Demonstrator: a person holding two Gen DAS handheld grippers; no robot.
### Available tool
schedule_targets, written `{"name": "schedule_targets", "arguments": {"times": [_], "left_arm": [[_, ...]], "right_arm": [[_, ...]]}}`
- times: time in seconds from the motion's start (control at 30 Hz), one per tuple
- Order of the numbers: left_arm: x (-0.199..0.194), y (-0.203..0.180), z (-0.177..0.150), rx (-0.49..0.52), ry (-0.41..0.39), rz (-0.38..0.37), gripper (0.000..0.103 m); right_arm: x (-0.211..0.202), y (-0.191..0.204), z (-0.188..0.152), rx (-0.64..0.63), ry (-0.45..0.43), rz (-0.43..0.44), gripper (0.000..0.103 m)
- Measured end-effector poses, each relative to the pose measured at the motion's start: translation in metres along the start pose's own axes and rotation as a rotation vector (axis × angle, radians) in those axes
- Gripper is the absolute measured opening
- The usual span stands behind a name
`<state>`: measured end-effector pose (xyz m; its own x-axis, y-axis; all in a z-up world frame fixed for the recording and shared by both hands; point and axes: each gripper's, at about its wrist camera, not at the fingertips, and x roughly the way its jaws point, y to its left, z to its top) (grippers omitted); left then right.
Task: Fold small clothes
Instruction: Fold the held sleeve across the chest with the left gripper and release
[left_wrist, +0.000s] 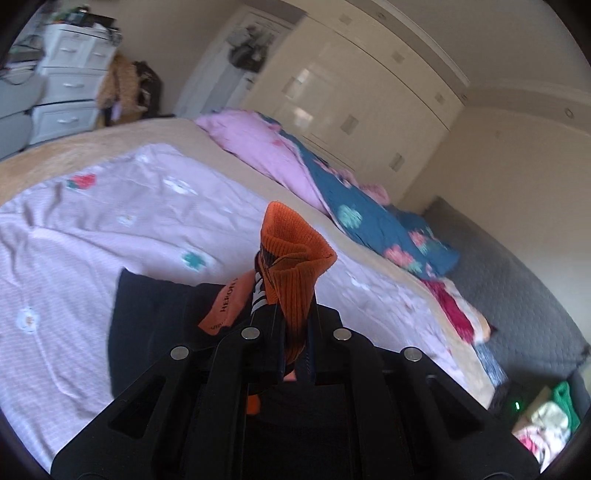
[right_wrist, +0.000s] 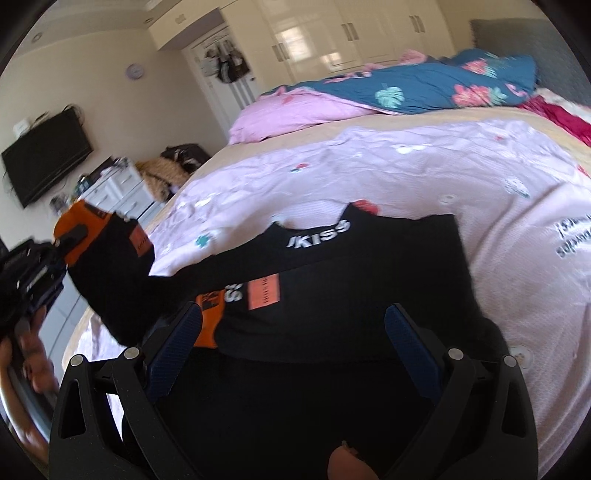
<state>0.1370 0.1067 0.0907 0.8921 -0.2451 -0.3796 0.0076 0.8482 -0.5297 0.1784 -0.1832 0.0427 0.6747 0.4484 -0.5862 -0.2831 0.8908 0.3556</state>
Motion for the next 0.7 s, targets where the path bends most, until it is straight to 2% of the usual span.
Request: {"name": "schedule_targets", "arguments": {"times": [0.17, 0.37, 0.5, 0.7], "left_arm": [[0.021, -0.008, -0.015, 0.028, 0.080, -0.051, 0.002], [0.049, -0.018, -0.034, 0.057, 0.208, -0.146, 0.002], [0.070, -0.023, -0.053, 0.076, 0.297, -0.177, 0.002], [0.094, -0.033, -0.083, 0.129, 0.419, -0.183, 0.003]], "right_arm": [[-0.007, -0.027, 0.007, 0.078, -0.026, -0.050, 0.098], [-0.014, -0.057, 0.013, 0.158, -0.052, -0.105, 0.098], [-0.014, -0.071, 0.014, 0.191, -0.048, -0.121, 0.098], [-0.007, -0.083, 0.014, 0.215, -0.011, -0.153, 0.098]]}}
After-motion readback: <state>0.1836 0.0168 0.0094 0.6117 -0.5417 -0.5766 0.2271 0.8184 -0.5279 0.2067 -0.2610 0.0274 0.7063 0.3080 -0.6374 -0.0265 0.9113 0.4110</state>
